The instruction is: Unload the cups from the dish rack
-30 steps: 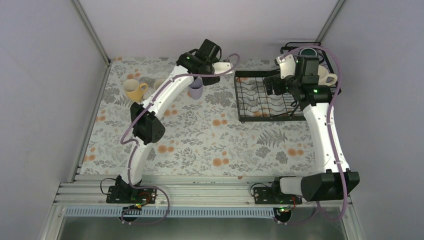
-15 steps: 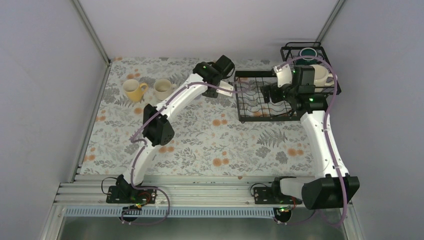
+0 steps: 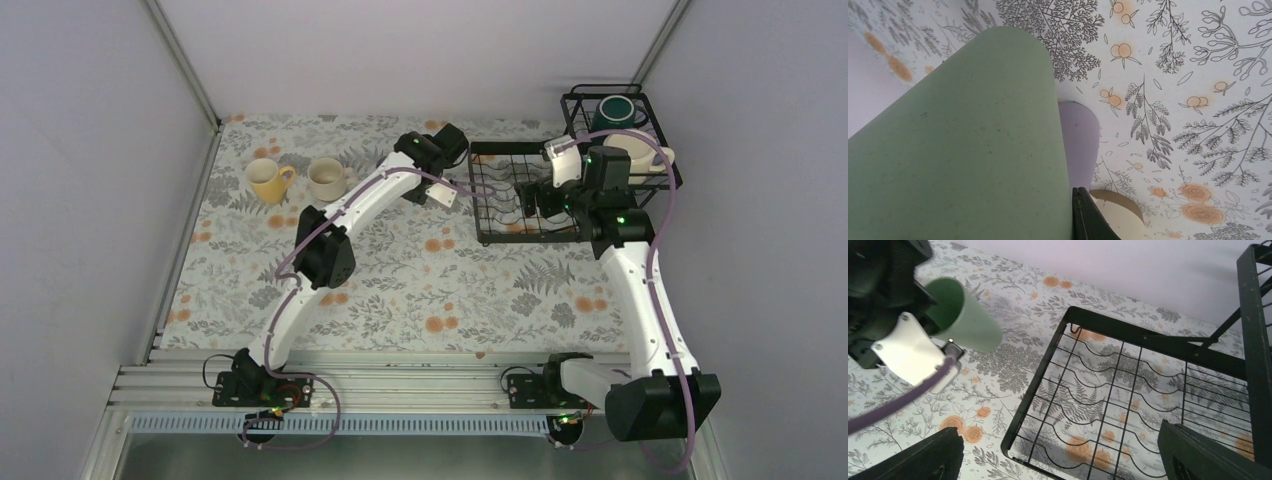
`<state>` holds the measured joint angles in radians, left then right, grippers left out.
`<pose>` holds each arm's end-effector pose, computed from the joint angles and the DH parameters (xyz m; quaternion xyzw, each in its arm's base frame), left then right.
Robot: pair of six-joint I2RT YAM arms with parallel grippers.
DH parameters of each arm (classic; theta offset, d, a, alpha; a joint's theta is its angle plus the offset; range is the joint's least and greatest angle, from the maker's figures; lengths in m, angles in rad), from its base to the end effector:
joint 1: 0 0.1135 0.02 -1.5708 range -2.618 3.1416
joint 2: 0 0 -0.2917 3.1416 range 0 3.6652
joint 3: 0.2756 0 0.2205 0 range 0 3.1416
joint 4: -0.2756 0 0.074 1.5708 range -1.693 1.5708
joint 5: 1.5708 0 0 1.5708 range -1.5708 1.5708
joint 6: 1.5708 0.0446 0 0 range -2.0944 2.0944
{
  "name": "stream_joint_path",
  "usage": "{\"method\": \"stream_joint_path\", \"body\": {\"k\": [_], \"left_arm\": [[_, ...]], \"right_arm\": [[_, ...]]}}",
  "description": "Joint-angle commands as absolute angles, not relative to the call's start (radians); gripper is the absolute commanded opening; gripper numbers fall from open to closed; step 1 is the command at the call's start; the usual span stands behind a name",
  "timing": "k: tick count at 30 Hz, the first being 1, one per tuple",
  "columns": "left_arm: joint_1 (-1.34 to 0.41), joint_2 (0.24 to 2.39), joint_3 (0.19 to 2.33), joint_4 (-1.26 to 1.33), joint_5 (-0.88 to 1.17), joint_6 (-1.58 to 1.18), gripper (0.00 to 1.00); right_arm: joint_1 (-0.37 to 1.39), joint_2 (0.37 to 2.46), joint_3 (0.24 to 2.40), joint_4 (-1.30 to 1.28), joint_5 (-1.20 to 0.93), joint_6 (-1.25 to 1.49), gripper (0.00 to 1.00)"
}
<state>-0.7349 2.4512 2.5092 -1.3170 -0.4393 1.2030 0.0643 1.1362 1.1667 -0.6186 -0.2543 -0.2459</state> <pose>0.3750 -0.3134 0.2626 0.7756 0.5737 0.2445 0.0975 0.2038 0.0244 0.3795 -0.1942 0.8548 0.0689 0.4762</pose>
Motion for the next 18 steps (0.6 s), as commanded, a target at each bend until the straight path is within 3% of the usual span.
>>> {"method": "stream_joint_path", "body": {"k": [1, 18], "left_arm": [[-0.736, 2.500, 2.543, -1.295, -0.487, 1.265, 0.02], [-0.758, 2.525, 2.549, -1.248, -0.504, 1.301, 0.02]], "right_arm": [[0.067, 1.108, 1.141, -0.553, -0.304, -0.228, 1.00], [0.067, 1.132, 1.130, -0.546, -0.318, -0.228, 1.00]]}}
